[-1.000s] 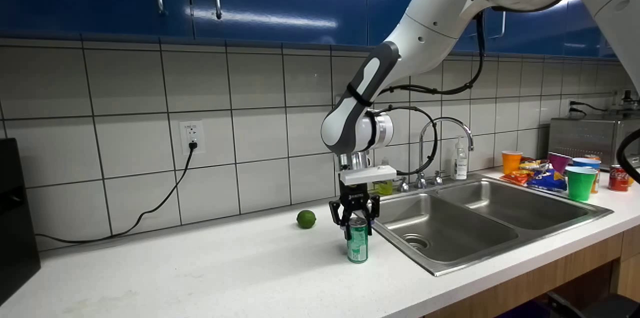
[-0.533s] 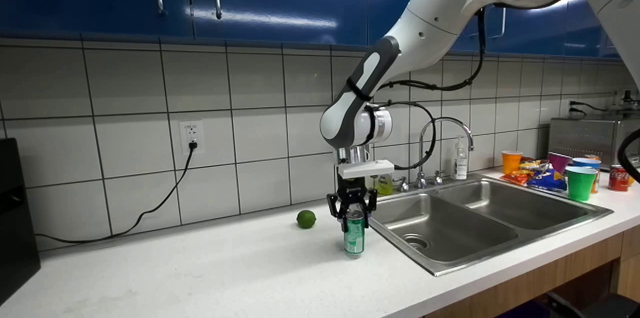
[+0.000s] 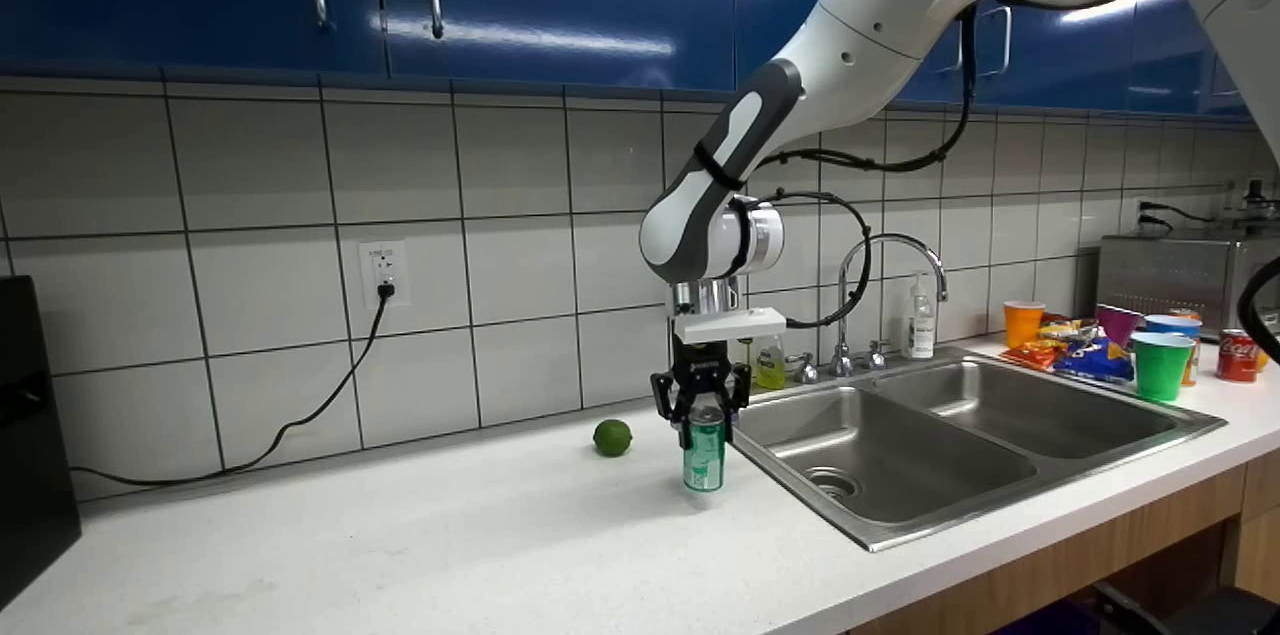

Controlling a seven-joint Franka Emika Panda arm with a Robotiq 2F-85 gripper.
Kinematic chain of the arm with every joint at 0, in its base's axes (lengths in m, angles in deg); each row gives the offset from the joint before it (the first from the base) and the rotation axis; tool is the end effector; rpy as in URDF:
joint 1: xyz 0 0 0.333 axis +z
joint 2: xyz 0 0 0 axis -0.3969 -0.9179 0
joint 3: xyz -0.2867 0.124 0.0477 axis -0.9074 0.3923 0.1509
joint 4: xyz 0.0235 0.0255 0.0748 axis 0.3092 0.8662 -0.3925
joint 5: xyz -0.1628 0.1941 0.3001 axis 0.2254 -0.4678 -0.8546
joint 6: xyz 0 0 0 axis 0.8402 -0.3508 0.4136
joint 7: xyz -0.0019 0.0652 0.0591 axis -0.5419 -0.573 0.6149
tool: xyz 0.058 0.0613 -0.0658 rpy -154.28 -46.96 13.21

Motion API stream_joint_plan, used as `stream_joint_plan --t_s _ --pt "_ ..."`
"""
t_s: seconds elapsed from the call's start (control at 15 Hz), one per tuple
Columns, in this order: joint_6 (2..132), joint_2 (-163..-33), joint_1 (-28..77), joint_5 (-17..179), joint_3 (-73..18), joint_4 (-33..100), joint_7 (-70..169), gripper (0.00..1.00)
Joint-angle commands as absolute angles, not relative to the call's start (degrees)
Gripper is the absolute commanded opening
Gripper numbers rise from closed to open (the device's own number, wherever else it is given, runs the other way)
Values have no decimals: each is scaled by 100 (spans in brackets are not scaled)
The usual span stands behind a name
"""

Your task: Put the can inside the sink

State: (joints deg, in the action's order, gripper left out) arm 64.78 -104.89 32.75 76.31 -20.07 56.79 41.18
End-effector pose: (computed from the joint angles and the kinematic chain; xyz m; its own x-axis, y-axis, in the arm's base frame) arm 0.5756 0.1297 0.2365 0.9920 -0.0213 -0.1243 -0.0236 -0.9996 -0.0170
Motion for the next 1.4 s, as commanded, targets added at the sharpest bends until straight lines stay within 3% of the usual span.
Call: stream_joint_plan --t_s 0.0,1.33 --pt "6305 -10156 3324 7727 -2009 5812 3988 38" --pt "6136 -8661 3455 7558 -1629 7089 3684 38"
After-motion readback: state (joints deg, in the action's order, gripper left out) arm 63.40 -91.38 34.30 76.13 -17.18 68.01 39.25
